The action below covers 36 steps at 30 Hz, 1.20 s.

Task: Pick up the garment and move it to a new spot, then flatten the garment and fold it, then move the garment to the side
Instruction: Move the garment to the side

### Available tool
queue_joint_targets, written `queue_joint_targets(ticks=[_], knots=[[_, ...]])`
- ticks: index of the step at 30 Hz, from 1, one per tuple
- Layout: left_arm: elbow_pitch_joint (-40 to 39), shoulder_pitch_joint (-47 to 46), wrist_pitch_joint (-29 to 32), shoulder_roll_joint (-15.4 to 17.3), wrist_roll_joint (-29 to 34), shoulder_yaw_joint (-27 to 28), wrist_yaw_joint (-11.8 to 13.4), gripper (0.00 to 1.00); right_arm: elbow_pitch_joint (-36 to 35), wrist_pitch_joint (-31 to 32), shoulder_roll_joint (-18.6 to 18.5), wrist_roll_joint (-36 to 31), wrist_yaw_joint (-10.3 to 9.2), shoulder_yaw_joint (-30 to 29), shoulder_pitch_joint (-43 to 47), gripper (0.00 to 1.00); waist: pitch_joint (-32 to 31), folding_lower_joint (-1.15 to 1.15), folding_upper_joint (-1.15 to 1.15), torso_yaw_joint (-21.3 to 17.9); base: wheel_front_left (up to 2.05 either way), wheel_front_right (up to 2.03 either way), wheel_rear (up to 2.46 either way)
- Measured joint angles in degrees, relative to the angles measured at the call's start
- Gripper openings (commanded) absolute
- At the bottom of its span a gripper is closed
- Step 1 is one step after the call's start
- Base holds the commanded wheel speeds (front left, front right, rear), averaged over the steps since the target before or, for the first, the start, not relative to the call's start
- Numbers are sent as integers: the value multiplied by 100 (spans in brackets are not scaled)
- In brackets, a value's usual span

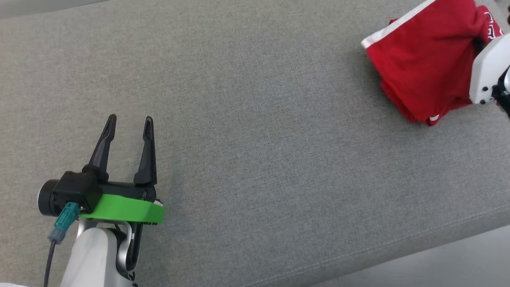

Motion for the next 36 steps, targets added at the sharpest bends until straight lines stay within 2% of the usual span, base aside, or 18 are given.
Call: queue_joint_targets(ticks=[12, 13, 14, 18, 22, 25, 30, 34, 36], knots=[[-310, -132, 0, 357, 3, -102, -4, 100, 1381, -1308, 144, -504, 0, -1482, -298, 0, 763, 0, 0, -6, 0, 0, 0], [-327, -137, 0, 359, 3, -115, -4, 100, 1549, -1508, 168, -661, 0, -1675, -355, 96, 828, 0, 0, 30, 0, 0, 0], [-333, -142, 0, 358, 3, -119, -4, 100, 1628, -1608, 180, -784, 0, -1757, -381, 100, 845, 0, 0, 57, 0, 0, 0], [-302, -154, 0, 321, 3, -119, -4, 100, 1881, -1751, 240, -1154, 0, -2042, -460, 100, 779, 0, 0, 132, 0, 0, 0], [-198, -143, 0, 171, -53, -135, -5, 100, 1564, -2361, 277, -1307, 0, -1893, -458, 100, 562, 0, 0, 189, 0, 0, 0], [-81, -35, 0, 89, -111, -49, -5, 100, 1143, -2818, 360, -1302, 0, -1641, -266, 100, 347, 0, 0, 226, 0, 0, 0], [-60, 243, 0, -10, -96, 226, 11, 100, 216, -3334, 878, -756, 0, -1059, 521, 100, -72, 0, 0, 246, 0, 0, 0], [-100, 388, 0, -151, -81, 405, 11, 100, -702, -3578, 975, -489, 0, -907, 1305, 100, -376, 0, 0, 282, 0, 0, 0], [-89, 481, 0, -186, -90, 482, 11, 100, -1167, -3631, 1150, -374, -1, -923, 1759, 100, -533, 0, 0, 327, 0, 0, 0]])
